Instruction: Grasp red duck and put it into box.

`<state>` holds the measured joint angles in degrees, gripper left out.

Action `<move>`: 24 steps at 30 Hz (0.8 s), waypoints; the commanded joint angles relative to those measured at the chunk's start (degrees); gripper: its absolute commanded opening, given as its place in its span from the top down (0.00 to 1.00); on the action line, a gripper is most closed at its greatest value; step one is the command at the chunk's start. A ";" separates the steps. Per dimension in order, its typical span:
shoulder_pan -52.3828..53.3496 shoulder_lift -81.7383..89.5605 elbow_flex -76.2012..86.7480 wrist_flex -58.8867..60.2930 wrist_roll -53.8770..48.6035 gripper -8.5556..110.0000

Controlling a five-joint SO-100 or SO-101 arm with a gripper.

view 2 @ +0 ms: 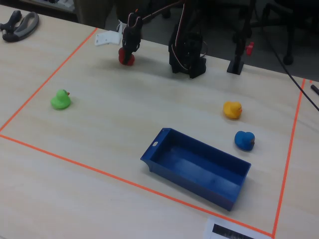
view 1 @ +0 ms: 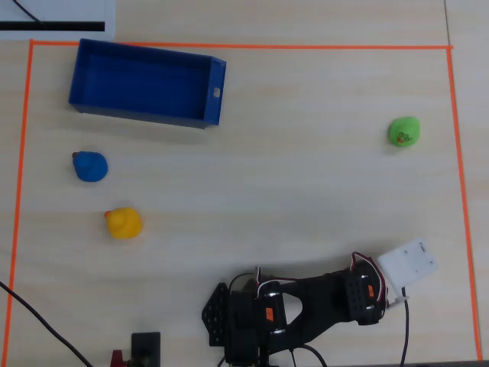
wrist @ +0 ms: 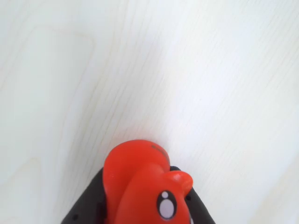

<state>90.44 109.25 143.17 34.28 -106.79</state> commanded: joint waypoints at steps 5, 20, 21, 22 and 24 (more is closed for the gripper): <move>-1.32 1.32 -4.31 5.19 5.01 0.93; -33.75 20.39 -31.55 30.85 38.50 0.93; -36.83 21.09 -33.13 32.52 40.52 0.93; -39.99 21.80 -34.89 34.19 42.80 0.93; -46.05 22.59 -38.32 36.65 46.76 0.93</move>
<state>50.10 129.38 110.48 68.82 -66.97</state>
